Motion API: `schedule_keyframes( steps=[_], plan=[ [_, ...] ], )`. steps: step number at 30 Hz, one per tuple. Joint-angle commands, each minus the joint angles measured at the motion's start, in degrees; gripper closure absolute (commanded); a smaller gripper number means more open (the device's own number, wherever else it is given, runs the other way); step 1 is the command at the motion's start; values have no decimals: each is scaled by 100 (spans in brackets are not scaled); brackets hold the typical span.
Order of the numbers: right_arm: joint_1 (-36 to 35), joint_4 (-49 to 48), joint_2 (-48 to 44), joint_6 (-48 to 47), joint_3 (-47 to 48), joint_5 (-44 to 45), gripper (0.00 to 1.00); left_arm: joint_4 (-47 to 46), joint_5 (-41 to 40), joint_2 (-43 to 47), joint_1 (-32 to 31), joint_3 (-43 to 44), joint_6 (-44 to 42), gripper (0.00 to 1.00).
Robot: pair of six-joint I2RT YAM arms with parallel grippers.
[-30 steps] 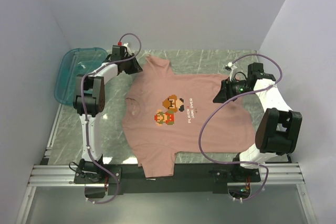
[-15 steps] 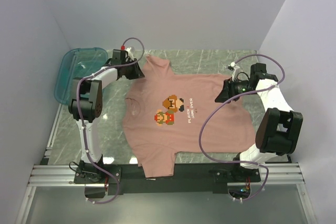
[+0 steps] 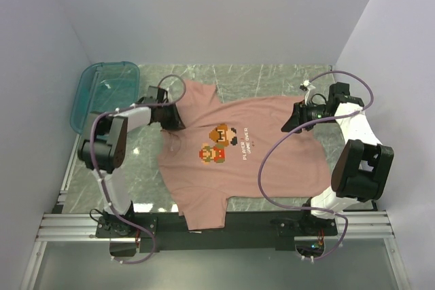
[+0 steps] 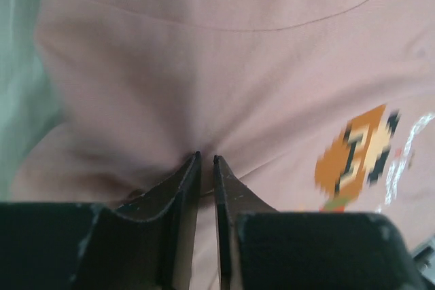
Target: Fold and stack the t-shirts
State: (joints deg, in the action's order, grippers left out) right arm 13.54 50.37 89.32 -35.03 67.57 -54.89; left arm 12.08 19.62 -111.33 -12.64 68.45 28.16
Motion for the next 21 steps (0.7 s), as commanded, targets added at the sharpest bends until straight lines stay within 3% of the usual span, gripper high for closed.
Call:
schedule_keyframes(
  steps=[1,4,9,11,12,15,21],
  plan=[
    [61,78,-230,-22,230,-197,39,32,-37,594,-10,-971,408,79],
    [61,87,-274,-13,222,-241,39,-117,77,972,-124,-1832,576,79],
    [61,122,-310,-31,221,-311,39,-294,-37,2096,-212,-2195,647,73],
    [61,166,-301,-66,248,-355,39,-110,-326,2430,-186,-1854,559,68],
    [61,192,-318,-92,257,-364,39,-65,-431,2475,-177,-1704,515,59],
    [70,228,-336,-136,257,-399,39,-30,-529,2283,103,-1028,471,55],
    [61,298,-328,-197,283,-452,39,425,-458,474,754,870,42,57]
  ],
)
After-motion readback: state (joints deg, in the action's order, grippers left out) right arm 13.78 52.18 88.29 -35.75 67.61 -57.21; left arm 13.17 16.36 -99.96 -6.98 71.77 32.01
